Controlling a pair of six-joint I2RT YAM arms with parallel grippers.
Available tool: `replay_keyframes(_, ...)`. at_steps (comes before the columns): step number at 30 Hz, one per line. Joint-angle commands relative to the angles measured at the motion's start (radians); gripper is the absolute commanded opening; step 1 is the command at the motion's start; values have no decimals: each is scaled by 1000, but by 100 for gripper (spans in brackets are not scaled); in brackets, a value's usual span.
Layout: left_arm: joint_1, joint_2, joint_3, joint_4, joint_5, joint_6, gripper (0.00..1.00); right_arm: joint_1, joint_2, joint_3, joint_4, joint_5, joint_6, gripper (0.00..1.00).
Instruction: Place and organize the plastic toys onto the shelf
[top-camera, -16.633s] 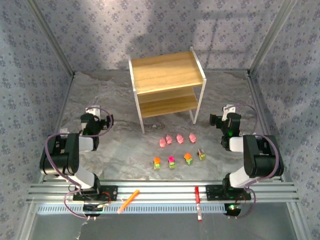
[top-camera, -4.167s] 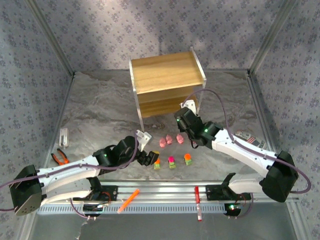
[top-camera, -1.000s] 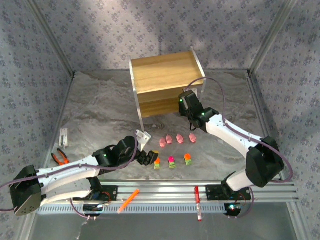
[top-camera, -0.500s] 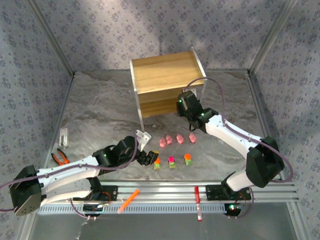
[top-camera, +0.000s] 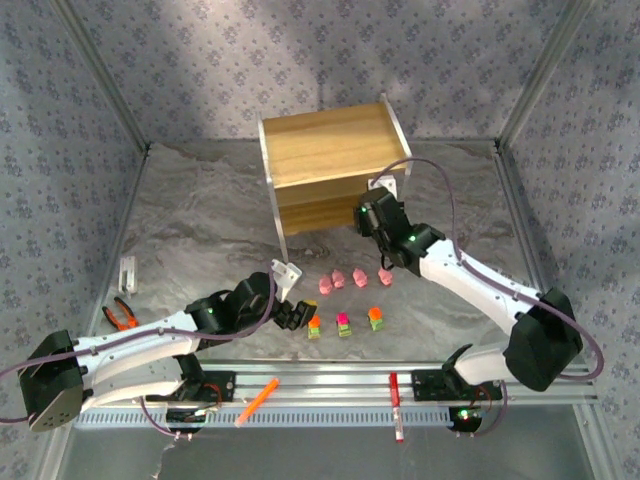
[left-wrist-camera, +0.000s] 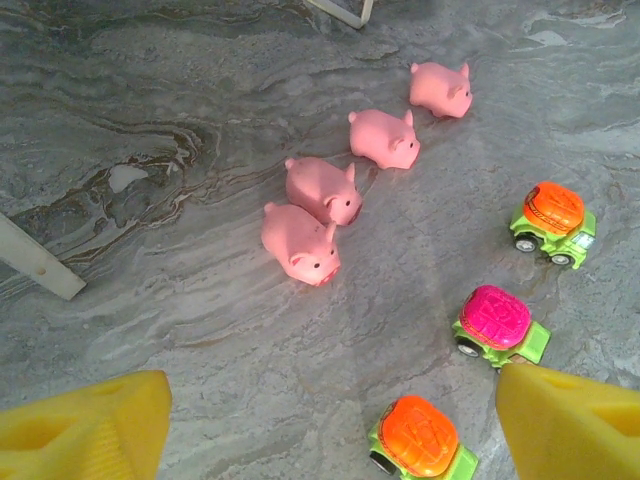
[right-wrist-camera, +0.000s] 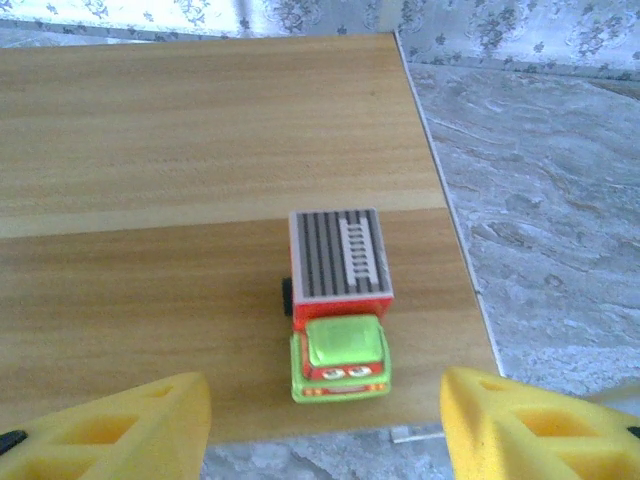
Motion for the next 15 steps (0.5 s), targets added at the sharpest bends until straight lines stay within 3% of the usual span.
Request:
replay_keyframes(1, -5, 11, 9, -21, -23, 7, 84, 19, -46, -32, -45, 50, 36, 63)
replay_keyframes(15, -5, 78, 32, -17, 9, 8, 84, 211, -257, -188, -194, 124, 178, 60)
